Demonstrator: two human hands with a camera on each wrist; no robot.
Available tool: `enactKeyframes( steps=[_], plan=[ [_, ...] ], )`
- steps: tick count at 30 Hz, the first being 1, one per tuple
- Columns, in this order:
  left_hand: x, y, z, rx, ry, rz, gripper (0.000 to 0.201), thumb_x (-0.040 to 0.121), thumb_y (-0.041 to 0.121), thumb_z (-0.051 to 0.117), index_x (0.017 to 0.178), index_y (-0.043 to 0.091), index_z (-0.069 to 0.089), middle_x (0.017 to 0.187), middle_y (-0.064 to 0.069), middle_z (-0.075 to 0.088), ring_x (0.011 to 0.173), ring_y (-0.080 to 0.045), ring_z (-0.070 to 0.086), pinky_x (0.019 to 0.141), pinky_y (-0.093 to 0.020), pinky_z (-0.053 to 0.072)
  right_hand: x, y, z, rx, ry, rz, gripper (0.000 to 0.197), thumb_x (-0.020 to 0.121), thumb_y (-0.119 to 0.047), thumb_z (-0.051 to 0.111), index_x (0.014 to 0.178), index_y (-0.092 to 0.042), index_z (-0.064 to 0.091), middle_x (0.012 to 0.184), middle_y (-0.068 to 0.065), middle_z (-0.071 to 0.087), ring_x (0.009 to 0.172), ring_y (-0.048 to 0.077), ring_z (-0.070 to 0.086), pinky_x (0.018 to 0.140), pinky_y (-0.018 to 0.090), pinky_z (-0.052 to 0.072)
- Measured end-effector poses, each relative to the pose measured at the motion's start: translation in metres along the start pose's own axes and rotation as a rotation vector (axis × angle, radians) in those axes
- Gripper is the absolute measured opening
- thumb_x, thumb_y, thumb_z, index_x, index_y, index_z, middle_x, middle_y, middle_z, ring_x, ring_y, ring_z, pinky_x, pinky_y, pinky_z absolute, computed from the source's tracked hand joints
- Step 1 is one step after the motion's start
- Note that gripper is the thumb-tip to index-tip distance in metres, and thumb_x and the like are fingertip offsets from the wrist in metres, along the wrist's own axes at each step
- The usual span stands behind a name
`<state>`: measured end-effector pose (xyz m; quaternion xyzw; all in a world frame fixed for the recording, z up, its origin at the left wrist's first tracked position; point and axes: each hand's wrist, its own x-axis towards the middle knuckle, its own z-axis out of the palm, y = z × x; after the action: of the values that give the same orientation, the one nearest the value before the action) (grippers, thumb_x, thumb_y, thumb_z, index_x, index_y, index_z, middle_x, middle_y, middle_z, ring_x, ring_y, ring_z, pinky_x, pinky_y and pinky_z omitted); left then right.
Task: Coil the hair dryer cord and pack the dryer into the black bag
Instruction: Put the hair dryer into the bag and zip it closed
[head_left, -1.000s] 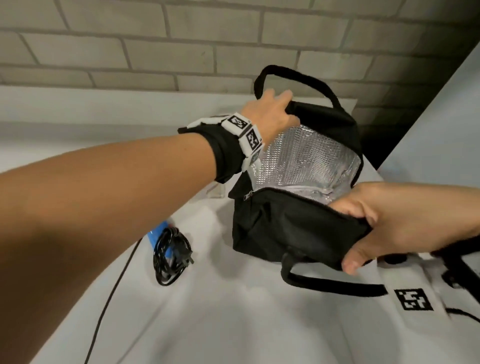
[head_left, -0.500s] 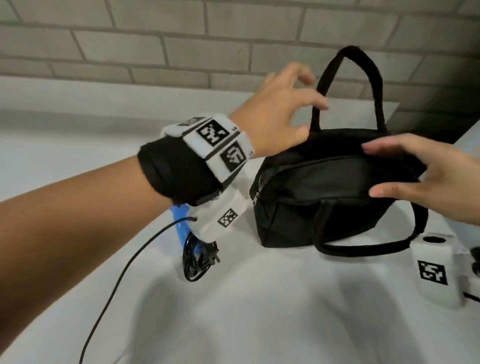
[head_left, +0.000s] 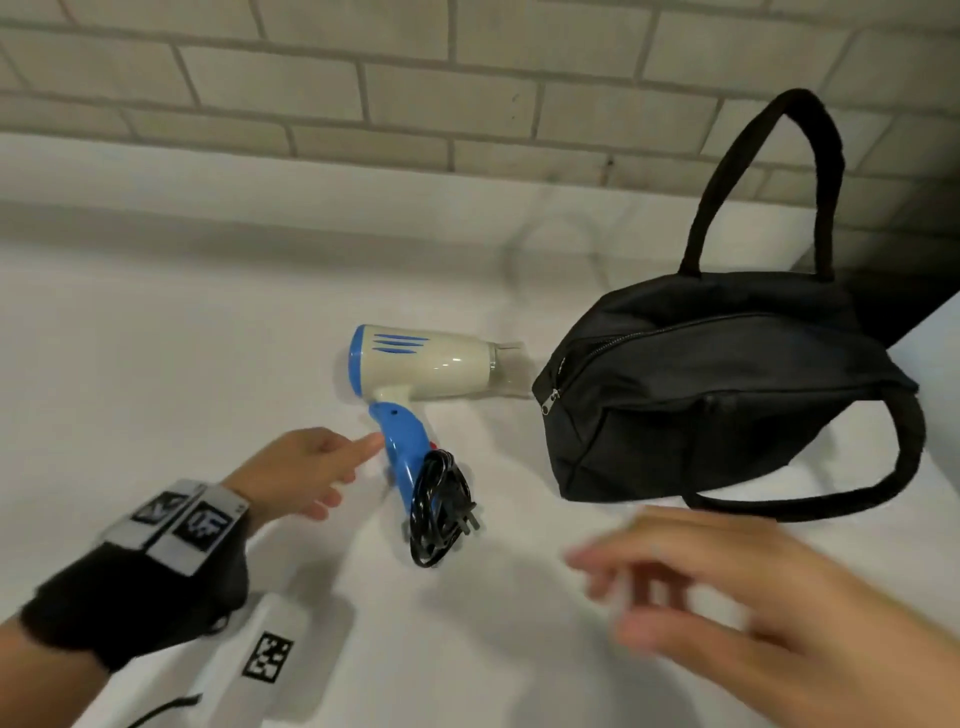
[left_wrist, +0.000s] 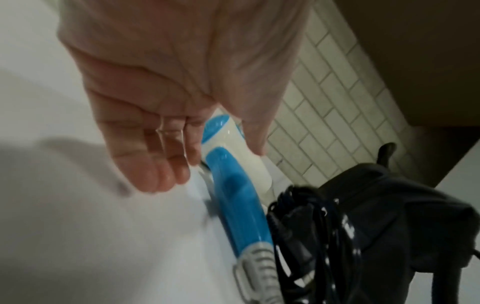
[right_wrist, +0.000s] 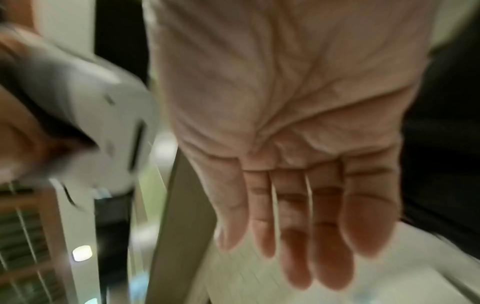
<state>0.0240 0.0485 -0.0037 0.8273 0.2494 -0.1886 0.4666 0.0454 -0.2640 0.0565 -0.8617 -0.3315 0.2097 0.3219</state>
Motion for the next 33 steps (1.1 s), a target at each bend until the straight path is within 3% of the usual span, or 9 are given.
enactKeyframes(
  steps=[3, 6, 8, 11, 18, 23, 27, 30, 33],
  plan=[
    [0.014, 0.011, 0.016, -0.104, -0.004, 0.017, 0.048, 0.082, 0.050, 0.051, 0.104, 0.008, 0.055, 0.092, -0.004, 0.058, 0.072, -0.017, 0.055, 0.063, -0.027, 0.050, 0.034, -0.030, 0.062, -0.015, 0.054, 0.030, 0.043, 0.087, -0.036, 0.052, 0.128, -0.032, 0.042, 0.115, -0.011, 0.053, 0.079, -0.001, 0.050, 0.077, 0.005, 0.034],
    [0.027, 0.022, 0.026, -0.130, -0.021, 0.045, 0.051, 0.080, 0.048, 0.057, 0.101, 0.002, 0.058, 0.092, -0.015, 0.064, 0.071, -0.022, 0.059, 0.073, -0.037, 0.056, 0.084, -0.015, 0.082, 0.051, 0.030, 0.276, 0.063, 0.085, -0.031, 0.058, 0.139, -0.021, 0.026, 0.127, 0.001, 0.045, 0.095, 0.010, 0.048, 0.093, 0.024, 0.037],
    [0.032, 0.024, 0.029, -0.144, -0.012, 0.050, 0.050, 0.078, 0.044, 0.062, 0.098, -0.001, 0.060, 0.089, -0.020, 0.066, 0.075, -0.029, 0.063, 0.082, -0.044, 0.056, 0.101, -0.013, 0.089, 0.109, -0.012, 0.316, 0.055, 0.080, -0.031, 0.063, 0.128, -0.017, 0.041, 0.107, -0.001, 0.053, 0.090, 0.017, 0.053, 0.089, 0.032, 0.044],
    [0.036, 0.025, 0.028, -0.248, -0.024, 0.053, 0.040, 0.077, 0.033, 0.067, 0.097, -0.001, 0.060, 0.095, -0.022, 0.068, 0.086, -0.032, 0.066, 0.085, -0.046, 0.054, 0.115, -0.014, 0.102, 0.074, 0.025, 0.265, 0.011, 0.078, -0.023, 0.061, 0.080, -0.016, 0.052, 0.075, 0.002, 0.056, 0.074, 0.026, 0.059, 0.069, 0.036, 0.048],
    [0.032, 0.015, 0.032, -0.513, -0.022, 0.163, 0.036, 0.076, 0.016, 0.069, 0.105, 0.007, 0.048, 0.103, -0.019, 0.062, 0.098, -0.033, 0.063, 0.091, -0.046, 0.050, 0.110, -0.024, 0.097, 0.039, 0.044, 0.179, 0.023, 0.088, -0.028, 0.052, 0.103, -0.014, 0.044, 0.083, 0.004, 0.054, 0.071, 0.022, 0.050, 0.064, 0.034, 0.044],
    [0.022, 0.006, 0.037, -0.668, -0.128, 0.201, 0.033, 0.081, 0.008, 0.060, 0.108, 0.013, 0.042, 0.086, -0.009, 0.059, 0.071, -0.019, 0.061, 0.049, -0.022, 0.053, 0.116, -0.051, 0.087, -0.065, 0.109, 0.063, 0.038, 0.076, -0.036, 0.067, 0.097, -0.019, 0.042, 0.070, -0.006, 0.046, 0.064, 0.019, 0.046, 0.056, 0.031, 0.036],
    [0.015, -0.001, 0.039, -0.805, -0.218, 0.125, 0.007, 0.089, 0.018, 0.049, 0.095, 0.015, 0.050, 0.077, -0.007, 0.058, 0.054, -0.011, 0.064, 0.043, -0.019, 0.050, 0.133, -0.056, 0.087, -0.077, 0.067, 0.067, 0.042, 0.071, -0.028, 0.071, 0.088, -0.015, 0.035, 0.066, -0.008, 0.040, 0.062, 0.018, 0.043, 0.052, 0.026, 0.034],
    [0.013, -0.011, 0.034, -0.954, -0.365, 0.091, 0.035, 0.089, 0.038, 0.043, 0.103, 0.011, 0.060, 0.084, -0.007, 0.070, 0.070, -0.017, 0.069, 0.063, -0.031, 0.058, 0.139, -0.049, 0.089, -0.070, 0.026, 0.094, 0.041, 0.072, -0.025, 0.071, 0.082, -0.015, 0.033, 0.067, -0.007, 0.038, 0.065, 0.019, 0.042, 0.053, 0.023, 0.031],
    [0.009, -0.014, 0.028, -0.903, -0.496, 0.183, 0.050, 0.067, 0.052, 0.067, 0.104, 0.018, 0.065, 0.092, -0.005, 0.073, 0.085, -0.020, 0.068, 0.073, -0.033, 0.057, 0.141, -0.045, 0.093, -0.026, 0.025, 0.082, 0.039, 0.070, -0.023, 0.073, 0.084, -0.012, 0.038, 0.075, -0.005, 0.043, 0.071, 0.017, 0.045, 0.058, 0.025, 0.037]
  ],
)
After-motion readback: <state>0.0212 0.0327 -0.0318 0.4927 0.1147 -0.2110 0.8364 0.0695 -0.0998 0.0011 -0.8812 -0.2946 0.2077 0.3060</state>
